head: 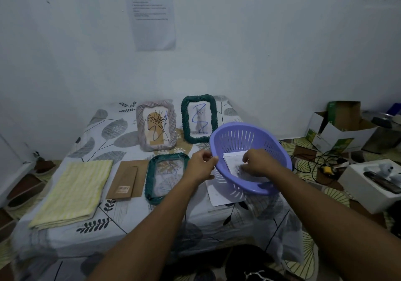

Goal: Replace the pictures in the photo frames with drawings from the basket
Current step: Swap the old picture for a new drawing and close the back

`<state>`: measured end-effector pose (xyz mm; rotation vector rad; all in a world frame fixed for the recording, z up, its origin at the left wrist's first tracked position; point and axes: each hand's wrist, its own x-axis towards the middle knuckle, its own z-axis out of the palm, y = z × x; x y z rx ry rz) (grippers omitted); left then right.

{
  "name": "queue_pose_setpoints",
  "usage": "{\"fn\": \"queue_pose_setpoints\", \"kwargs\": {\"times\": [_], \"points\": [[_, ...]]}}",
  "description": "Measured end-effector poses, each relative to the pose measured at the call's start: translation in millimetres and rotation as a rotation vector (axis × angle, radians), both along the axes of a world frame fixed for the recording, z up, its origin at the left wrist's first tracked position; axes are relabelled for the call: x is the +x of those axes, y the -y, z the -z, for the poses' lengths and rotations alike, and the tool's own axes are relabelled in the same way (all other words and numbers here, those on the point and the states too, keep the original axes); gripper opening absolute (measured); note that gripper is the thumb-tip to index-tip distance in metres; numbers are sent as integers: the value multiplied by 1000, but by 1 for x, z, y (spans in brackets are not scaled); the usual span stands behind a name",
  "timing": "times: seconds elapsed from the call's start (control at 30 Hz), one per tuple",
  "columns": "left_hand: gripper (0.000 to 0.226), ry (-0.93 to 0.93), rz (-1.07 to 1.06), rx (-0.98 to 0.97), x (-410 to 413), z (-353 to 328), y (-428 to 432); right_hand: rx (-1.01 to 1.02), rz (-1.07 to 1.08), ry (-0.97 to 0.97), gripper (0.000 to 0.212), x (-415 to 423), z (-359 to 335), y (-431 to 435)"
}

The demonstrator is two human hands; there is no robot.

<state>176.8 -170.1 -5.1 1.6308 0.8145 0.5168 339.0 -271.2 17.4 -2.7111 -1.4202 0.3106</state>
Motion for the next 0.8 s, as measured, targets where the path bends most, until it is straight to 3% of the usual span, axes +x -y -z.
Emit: {"fn": "queue_pose_setpoints", "kwargs": {"times": [0.1,0.37,0.53,0.8], "points": [[14,13,-2,21,-2,4,-3,-98,-10,34,36,-8,5,-12],[9,22,5,81,-1,10,-8,-64,-32,150,26,-22,10,-23],[11,25,1,46,-1,10,-7,-48,-8,138,31,-24,11,-24],[17,27,-14,47,-2,8,-3,-48,16,107,16,-15,10,-24]]}}
